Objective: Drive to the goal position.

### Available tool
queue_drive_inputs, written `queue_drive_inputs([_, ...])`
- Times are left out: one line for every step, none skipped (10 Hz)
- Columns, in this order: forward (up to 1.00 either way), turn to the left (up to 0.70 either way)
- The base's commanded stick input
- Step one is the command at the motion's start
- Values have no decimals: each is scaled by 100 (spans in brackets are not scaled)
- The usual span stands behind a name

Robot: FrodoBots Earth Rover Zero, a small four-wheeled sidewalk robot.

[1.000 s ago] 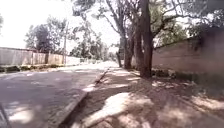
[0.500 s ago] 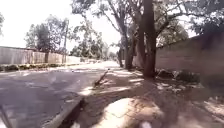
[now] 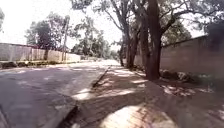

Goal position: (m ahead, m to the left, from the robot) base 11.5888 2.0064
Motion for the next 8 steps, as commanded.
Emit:
queue_drive_inputs([85,0])
queue_drive_inputs([85,0])
queue_drive_inputs([85,0])
queue_drive_inputs([85,0])
queue_drive_inputs([85,0])
queue_drive_inputs([85,0])
queue_drive_inputs([85,0])
queue_drive_inputs([85,0])
